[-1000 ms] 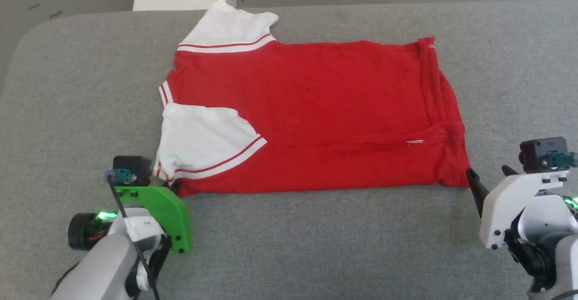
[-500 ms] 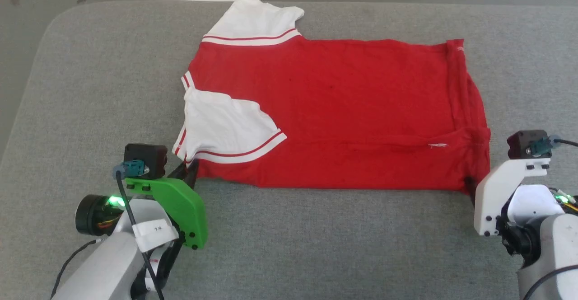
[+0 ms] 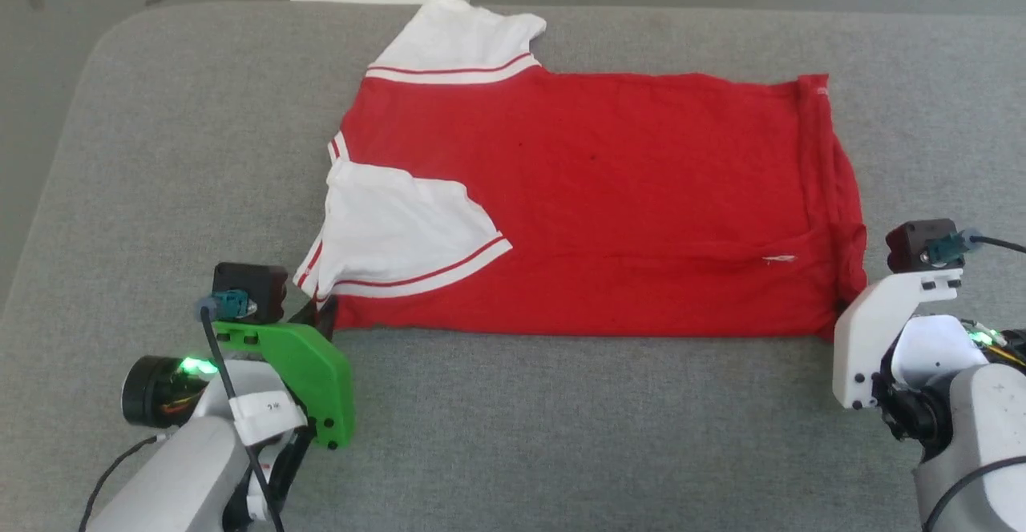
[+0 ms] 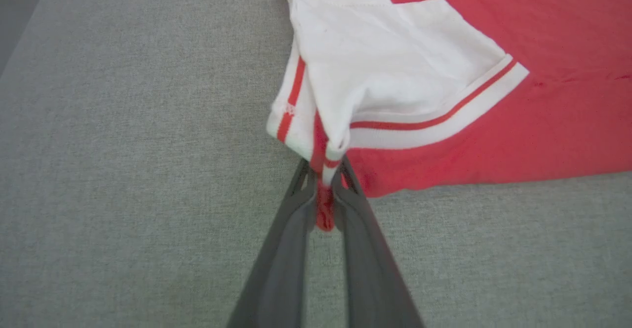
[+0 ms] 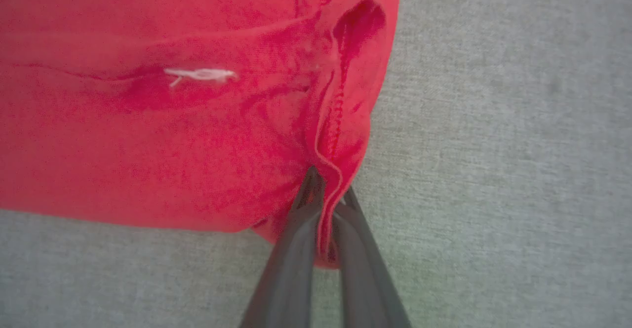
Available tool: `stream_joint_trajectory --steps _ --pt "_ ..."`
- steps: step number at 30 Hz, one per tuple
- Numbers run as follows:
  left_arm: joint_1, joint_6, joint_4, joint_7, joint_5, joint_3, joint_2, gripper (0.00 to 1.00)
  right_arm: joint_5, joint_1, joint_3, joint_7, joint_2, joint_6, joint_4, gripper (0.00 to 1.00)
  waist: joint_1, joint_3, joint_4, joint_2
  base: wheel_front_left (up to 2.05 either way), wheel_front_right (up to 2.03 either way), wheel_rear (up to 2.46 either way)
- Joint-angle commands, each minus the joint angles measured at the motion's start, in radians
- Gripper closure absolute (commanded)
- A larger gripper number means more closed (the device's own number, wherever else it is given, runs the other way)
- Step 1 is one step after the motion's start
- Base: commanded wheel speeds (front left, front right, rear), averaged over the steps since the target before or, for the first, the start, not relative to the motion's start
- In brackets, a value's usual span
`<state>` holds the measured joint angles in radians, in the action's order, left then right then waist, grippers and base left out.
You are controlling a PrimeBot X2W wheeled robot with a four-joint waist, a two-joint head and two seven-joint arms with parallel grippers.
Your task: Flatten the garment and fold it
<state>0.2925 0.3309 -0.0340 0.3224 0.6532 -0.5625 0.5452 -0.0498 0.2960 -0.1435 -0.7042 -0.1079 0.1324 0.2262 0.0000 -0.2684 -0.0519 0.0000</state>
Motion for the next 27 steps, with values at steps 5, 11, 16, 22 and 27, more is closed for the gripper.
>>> stream_joint_trajectory --steps 5,11,16,22,27 --pt "-0.04 -0.003 0.014 0.013 0.008 -0.002 0.029 1.0 -0.026 -0.054 -0.001 -0.034 -0.05 -0.002 -0.035 1.0 0.0 0.084 0.021 0.0 0.0 0.0 0.0" --pt "-0.116 0.001 -0.016 0.052 0.038 -0.02 0.053 1.0 -0.068 -0.142 -0.006 -0.111 -0.098 -0.002 -0.146 1.0 0.0 0.139 0.026 0.0 0.0 0.0 0.0" --pt "-0.195 0.001 -0.038 0.085 0.074 -0.04 0.065 1.0 -0.118 -0.238 -0.034 -0.169 -0.115 -0.002 -0.217 1.0 0.0 0.16 0.022 0.0 0.0 0.0 0.0" --pt "-0.25 -0.013 -0.008 0.108 0.098 -0.071 0.066 1.0 -0.149 -0.342 -0.04 -0.2 -0.112 -0.002 -0.232 1.0 0.0 0.149 0.012 0.0 0.0 0.0 0.0" --pt "-0.249 -0.039 0.053 0.102 0.121 -0.081 0.038 1.0 -0.135 -0.362 -0.033 -0.175 -0.108 -0.002 -0.193 1.0 0.0 0.122 0.003 0.0 0.0 0.0 0.0"
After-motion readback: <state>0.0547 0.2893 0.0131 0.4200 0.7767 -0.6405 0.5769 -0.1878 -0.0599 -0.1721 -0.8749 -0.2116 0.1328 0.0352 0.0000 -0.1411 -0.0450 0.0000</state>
